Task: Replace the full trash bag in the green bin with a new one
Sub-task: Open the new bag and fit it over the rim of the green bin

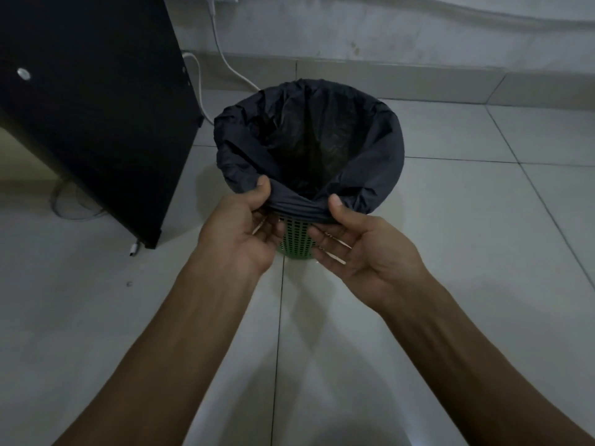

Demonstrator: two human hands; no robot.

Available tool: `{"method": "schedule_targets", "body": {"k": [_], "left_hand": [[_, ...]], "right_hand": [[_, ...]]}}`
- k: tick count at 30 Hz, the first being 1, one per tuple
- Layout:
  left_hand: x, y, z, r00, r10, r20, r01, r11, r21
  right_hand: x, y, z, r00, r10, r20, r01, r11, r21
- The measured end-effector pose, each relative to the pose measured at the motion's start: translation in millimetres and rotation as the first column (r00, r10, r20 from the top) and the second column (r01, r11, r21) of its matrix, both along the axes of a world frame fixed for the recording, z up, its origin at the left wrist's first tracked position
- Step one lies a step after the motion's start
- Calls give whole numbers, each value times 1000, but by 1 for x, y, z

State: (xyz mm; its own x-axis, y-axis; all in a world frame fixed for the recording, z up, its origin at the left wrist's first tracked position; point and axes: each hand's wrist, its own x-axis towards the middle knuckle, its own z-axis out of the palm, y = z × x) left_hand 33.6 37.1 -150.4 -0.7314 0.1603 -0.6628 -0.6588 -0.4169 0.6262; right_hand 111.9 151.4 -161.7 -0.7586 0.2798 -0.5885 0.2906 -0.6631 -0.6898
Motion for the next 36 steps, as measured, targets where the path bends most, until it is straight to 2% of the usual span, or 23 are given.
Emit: {"method": "schedule_targets", "body": {"k": [3, 5, 7, 12, 14, 17, 19, 20, 22, 28, 32, 36], "left_hand": [[-5, -6, -3, 998, -29, -47, 28, 999, -28], [-8, -10, -7, 994, -48, -98, 45, 999, -24], [-9, -14, -11, 986, -59, -154, 60, 998, 4], [-11, -17, -14, 968, -75, -238, 96, 992, 79], [-14, -18, -14, 971, -31, -236, 63, 990, 129], [-18, -20, -16, 972, 9, -235, 40, 979, 201], [-18, -20, -18, 971, 15, -240, 48, 966, 254], [-18, -20, -19, 969, 14, -246, 55, 961, 271], [-17, -20, -22, 967, 18, -254, 60, 953, 297], [-12, -24, -32, 937, -17, -348, 131, 943, 307], [-6, -24, -39, 921, -4, -389, 114, 959, 260], [-2, -16, -39, 941, 41, -337, 15, 987, 162]], "right_hand": [[4, 10, 0, 1000, -6, 2, 6, 1000, -17], [6, 22, -1, 996, -86, 17, 86, 996, 2], [5, 35, -1, 987, -161, 1, 161, 985, 61], [-4, 52, -4, 968, -217, -126, 242, 941, 238], [-6, 53, -10, 947, -248, -203, 285, 942, 178], [-4, 51, -21, 932, -281, -230, 248, 955, -160], [-6, 49, -25, 934, -313, -173, 226, 892, -393], [-7, 48, -26, 938, -316, -145, 225, 868, -442], [-10, 50, -25, 953, -286, -102, 220, 882, -416], [-20, 58, -10, 971, -240, 6, 237, 952, -195], [-19, 56, -7, 964, -264, 39, 265, 934, -241], [-21, 56, -4, 956, -291, 42, 292, 918, -270]]}}
